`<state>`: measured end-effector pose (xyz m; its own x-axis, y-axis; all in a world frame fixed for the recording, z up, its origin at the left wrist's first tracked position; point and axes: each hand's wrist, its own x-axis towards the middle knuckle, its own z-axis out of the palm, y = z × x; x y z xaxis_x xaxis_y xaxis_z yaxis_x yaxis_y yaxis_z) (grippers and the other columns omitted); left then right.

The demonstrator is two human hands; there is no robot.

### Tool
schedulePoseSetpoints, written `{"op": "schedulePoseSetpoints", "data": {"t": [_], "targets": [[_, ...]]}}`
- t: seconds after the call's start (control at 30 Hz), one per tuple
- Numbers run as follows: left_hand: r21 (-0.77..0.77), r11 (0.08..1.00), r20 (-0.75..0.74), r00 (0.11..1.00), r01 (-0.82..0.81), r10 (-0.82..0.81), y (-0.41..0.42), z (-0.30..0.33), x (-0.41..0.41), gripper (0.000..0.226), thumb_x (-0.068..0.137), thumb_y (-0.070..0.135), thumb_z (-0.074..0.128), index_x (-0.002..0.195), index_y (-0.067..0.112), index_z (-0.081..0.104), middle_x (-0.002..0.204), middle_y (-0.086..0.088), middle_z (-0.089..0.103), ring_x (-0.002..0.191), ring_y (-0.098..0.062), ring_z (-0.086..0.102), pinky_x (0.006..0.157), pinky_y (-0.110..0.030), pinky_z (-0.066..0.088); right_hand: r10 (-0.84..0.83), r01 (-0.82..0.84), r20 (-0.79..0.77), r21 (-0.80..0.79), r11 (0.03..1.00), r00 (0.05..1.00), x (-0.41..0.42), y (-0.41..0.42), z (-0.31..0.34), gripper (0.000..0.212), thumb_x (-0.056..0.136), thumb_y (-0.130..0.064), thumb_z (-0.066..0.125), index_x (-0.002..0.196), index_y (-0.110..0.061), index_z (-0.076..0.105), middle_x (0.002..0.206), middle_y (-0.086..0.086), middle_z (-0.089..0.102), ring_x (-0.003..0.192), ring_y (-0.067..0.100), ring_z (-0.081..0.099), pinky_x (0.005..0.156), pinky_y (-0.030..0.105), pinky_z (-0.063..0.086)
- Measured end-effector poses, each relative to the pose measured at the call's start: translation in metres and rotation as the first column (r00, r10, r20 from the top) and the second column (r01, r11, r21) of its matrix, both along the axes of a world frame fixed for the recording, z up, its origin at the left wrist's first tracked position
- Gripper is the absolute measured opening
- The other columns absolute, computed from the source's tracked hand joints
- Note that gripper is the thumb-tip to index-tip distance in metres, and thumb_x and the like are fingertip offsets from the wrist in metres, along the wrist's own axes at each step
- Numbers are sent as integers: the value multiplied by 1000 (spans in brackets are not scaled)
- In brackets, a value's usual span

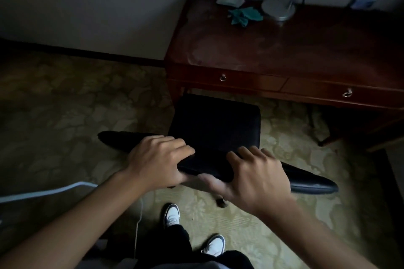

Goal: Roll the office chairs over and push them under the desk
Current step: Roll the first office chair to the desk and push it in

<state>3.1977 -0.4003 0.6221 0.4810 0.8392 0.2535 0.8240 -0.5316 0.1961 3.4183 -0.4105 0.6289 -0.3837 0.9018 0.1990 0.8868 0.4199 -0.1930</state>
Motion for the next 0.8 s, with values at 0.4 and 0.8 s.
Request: {"op": "schedulePoseSetpoints", "data": {"t": [0.4,0.8], "targets": [[-6,989,8,989,-147,147,80,4,48,71,68,81,40,85,24,78,74,5,71,68,-18,70,51,-32,54,20,-23,34,62,998,999,40,87,1,72,80,-82,37,68,-18,67,58,-3,60,50,17,58,52,22,23],[23,978,-13,979,-205,206,190,-4,83,64,67,80,44,80,26,76,74,5,70,62,-21,68,52,-29,46,33,-37,35,142,989,999,73,205,-5,75,79,-85,28,64,-20,62,57,-3,60,45,17,55,40,23,37]]}}
